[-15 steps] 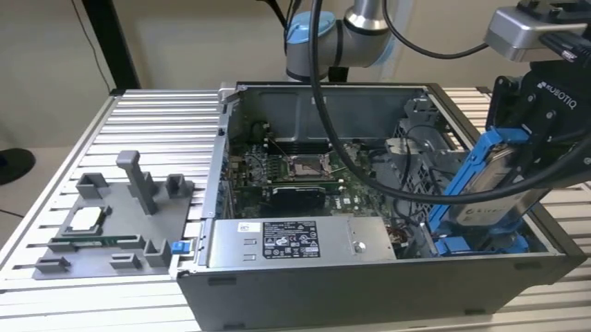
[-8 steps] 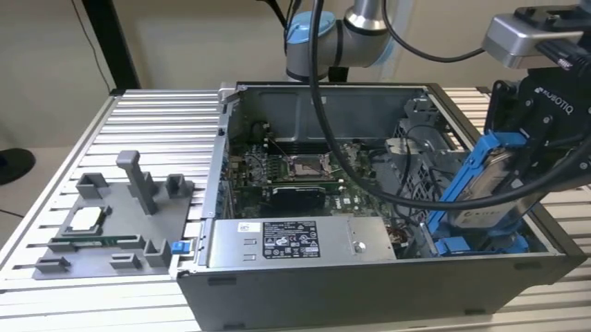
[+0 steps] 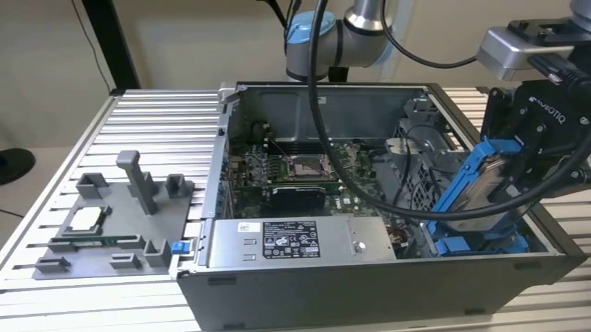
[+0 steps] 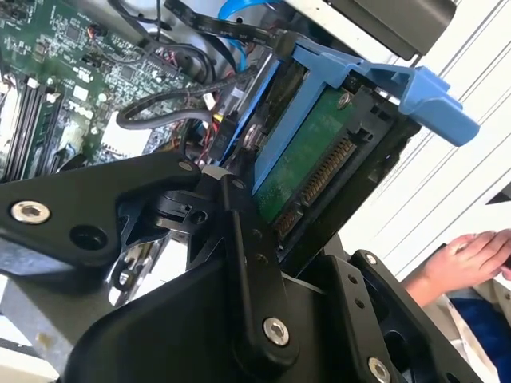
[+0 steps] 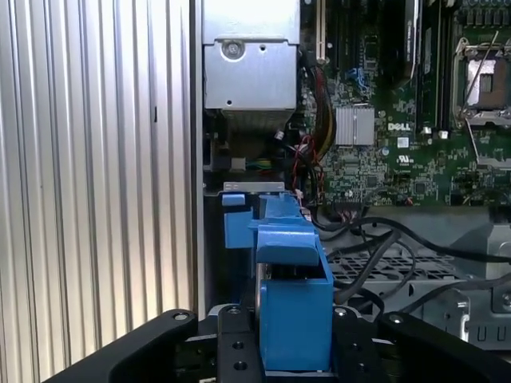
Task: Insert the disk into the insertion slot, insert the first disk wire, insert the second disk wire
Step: 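Insert the disk into the insertion slot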
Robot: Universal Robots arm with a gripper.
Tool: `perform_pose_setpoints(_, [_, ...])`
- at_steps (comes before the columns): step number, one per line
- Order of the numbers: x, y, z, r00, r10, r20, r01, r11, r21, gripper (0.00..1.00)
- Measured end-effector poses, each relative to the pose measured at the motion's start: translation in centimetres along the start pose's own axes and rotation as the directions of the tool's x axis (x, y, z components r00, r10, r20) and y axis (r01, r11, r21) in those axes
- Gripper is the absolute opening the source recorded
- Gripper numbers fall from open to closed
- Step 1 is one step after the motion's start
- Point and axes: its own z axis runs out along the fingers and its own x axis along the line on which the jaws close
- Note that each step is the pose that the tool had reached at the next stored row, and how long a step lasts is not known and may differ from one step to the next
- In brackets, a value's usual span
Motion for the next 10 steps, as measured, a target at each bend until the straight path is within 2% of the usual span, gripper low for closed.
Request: perform_pose_setpoints(10, [0.05, -0.01, 1.64, 1.0000, 0.000, 0.0025, 0.000, 1.0000, 0.0005, 0.00])
